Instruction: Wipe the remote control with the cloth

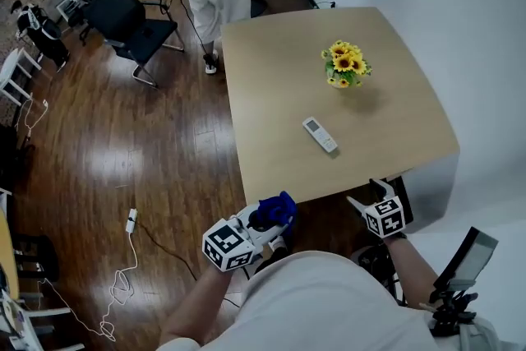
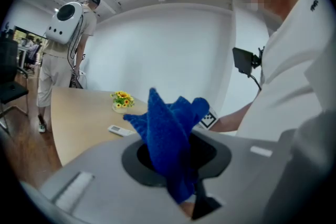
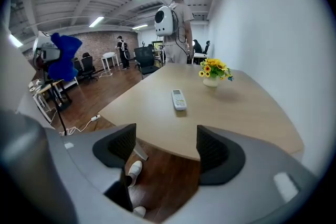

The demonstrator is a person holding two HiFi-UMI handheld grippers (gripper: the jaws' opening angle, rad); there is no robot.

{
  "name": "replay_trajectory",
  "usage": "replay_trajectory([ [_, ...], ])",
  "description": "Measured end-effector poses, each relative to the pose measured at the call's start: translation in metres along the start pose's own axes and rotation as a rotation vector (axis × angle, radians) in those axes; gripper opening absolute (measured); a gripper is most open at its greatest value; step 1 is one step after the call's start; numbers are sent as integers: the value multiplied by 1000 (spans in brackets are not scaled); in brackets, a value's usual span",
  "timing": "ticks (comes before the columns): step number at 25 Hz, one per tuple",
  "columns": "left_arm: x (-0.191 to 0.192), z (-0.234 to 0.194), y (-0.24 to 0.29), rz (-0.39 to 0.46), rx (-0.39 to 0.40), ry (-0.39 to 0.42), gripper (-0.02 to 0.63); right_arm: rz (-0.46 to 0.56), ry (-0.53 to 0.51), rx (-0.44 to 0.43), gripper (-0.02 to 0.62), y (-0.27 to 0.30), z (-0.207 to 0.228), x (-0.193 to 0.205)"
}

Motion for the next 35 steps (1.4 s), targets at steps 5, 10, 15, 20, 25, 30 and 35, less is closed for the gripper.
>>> replay_trajectory([
  [5, 40, 64, -8, 43, -116, -33, 109, 20, 11, -42, 364, -72, -38, 51],
  [10, 83, 131, -8, 34, -226, -84, 109, 26, 23, -103, 364, -118, -68, 108],
  [15, 118, 178, -9, -83, -219, -91, 109, 48, 84, -119, 364, -145, -99, 141],
  [20, 117, 210, -4, -74, -146, -35, 109, 79, 98, -87, 364, -169, -123, 137],
  [25, 107, 232, -19, -31, -106, 15, 109, 118, 15, -72, 364, -178, -128, 104],
  [30, 140, 252, -95, -36, -59, 13, 110, 114, 8, -25, 364, -217, -194, 85],
  [35, 167, 254, -141, -23, -45, 0, 110, 117, -1, 16, 364, -235, -234, 74],
])
Point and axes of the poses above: the fingertips, and each gripper's own axes: y forward along the fingers, z to its right, x out of its underside, the point moved 6 cm from there along -y, backward along the fingers, and after that the axes turned 15 degrees about -y, right-handed, at the moved point
